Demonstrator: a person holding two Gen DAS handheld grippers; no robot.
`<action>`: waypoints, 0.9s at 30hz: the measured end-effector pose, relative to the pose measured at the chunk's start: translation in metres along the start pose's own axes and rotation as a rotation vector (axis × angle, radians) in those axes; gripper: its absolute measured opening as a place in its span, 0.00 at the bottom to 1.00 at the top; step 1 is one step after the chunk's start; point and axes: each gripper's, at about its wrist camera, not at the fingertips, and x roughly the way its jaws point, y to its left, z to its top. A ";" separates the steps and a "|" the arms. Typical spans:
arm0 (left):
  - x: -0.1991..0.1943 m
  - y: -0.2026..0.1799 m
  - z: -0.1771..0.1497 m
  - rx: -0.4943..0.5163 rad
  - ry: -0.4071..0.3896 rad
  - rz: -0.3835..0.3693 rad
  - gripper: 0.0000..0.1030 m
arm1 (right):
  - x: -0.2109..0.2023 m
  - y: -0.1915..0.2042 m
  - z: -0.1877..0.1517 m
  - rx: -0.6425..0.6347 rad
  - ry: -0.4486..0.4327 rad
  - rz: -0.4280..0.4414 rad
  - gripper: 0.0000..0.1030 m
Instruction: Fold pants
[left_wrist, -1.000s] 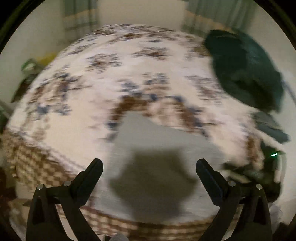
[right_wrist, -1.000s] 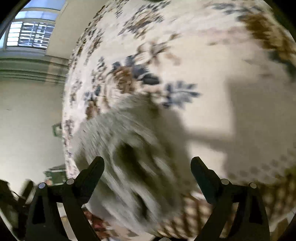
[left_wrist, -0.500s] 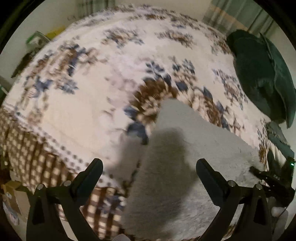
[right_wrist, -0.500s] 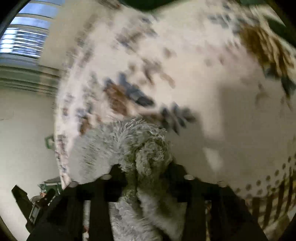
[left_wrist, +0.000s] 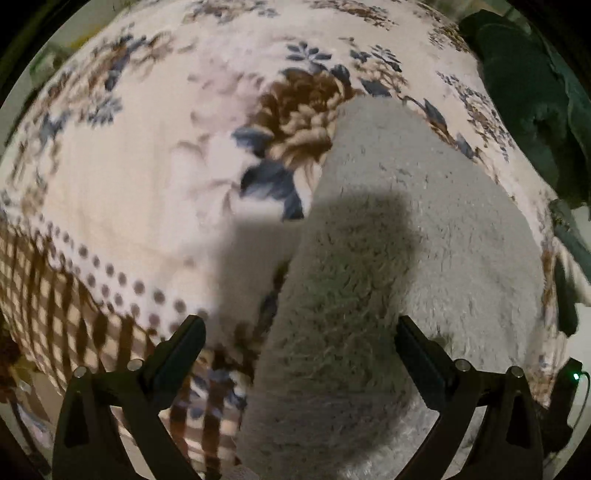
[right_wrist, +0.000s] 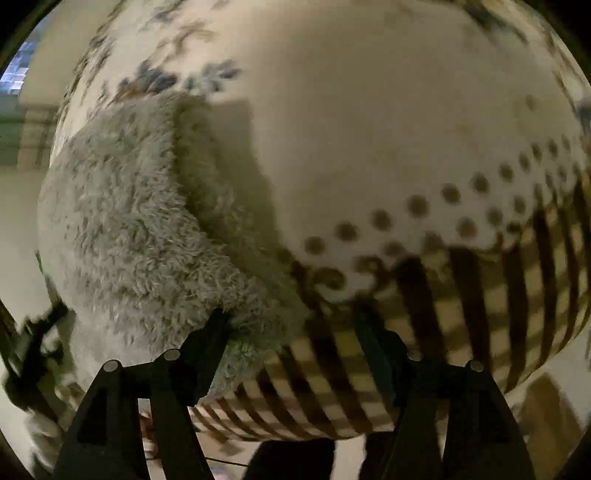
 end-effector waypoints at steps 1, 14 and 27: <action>-0.004 0.000 -0.001 0.002 -0.003 -0.001 1.00 | -0.013 0.004 0.004 0.002 -0.024 0.020 0.68; 0.003 -0.043 0.104 0.109 -0.097 -0.037 1.00 | 0.001 0.049 0.101 0.152 -0.102 0.299 0.28; 0.070 -0.026 0.132 0.064 0.041 -0.002 1.00 | 0.006 0.065 0.123 0.048 -0.174 0.043 0.27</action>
